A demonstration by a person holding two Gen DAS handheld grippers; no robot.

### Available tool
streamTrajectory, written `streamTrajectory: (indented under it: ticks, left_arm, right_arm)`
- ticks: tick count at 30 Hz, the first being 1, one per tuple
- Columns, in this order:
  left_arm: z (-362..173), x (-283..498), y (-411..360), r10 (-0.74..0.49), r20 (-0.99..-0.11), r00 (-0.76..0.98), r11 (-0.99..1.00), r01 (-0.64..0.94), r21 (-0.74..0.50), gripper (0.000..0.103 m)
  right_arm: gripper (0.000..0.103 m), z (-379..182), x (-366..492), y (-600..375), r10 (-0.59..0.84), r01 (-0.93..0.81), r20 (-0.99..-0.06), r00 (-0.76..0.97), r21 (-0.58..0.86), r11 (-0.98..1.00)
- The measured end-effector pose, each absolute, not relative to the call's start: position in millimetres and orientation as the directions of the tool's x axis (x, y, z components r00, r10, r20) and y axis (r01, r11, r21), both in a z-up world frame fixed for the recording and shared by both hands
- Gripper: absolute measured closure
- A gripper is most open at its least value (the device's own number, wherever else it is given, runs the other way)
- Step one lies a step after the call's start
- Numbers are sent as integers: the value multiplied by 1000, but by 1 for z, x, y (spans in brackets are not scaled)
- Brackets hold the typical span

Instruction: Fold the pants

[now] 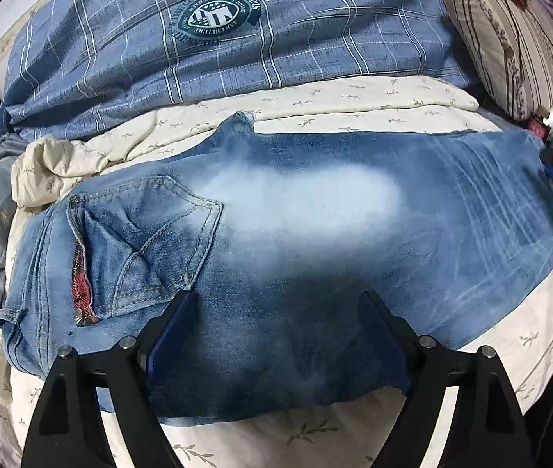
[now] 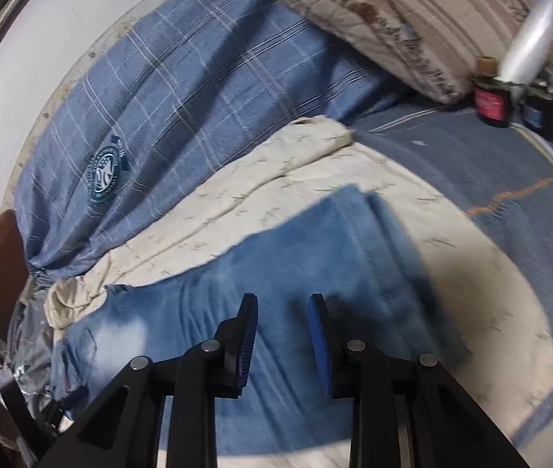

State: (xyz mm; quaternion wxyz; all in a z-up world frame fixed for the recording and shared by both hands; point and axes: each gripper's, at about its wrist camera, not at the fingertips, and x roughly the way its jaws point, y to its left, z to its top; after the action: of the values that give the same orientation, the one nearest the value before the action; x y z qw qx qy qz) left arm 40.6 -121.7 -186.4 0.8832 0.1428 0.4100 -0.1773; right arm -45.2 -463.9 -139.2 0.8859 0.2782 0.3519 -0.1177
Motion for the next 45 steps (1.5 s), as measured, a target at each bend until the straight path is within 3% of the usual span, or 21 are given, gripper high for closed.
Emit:
streamTrajectory:
  ticks: [8, 20, 24, 30, 36, 38, 39, 45]
  left_arm:
    - [-194, 35, -127, -173, -734, 657, 881, 436, 183, 17]
    - [-191, 25, -125, -173, -694, 699, 895, 405, 185, 16]
    - [-177, 8, -120, -188, -657, 730, 903, 391, 176, 16]
    - [-167, -19, -123, -194, -664, 722, 897, 405, 178, 16]
    - [-151, -37, -133, -233, -671, 704, 891, 431, 142, 16]
    - [-144, -45, -139, -245, -663, 708, 885, 442, 145, 16]
    - [-140, -48, -142, -253, -657, 710, 881, 449, 146, 16]
    - [-119, -71, -157, -309, -639, 705, 853, 502, 142, 16]
  right_arm:
    - [73, -169, -2, -482, -24, 481, -776, 631, 367, 796]
    - [73, -171, -8, -501, 44, 475, -736, 676, 480, 737]
    - [73, -153, -24, -502, 26, 450, -685, 728, 505, 736]
    - [66, -134, -51, -501, -31, 423, -621, 783, 496, 759]
    - [65, -127, -77, -505, -53, 433, -599, 799, 512, 742]
    - [61, -126, -82, -503, -65, 437, -603, 795, 495, 752]
    - [53, -125, -85, -503, -73, 439, -602, 795, 488, 755]
    - [52, -123, -107, -516, -10, 385, -561, 828, 555, 737]
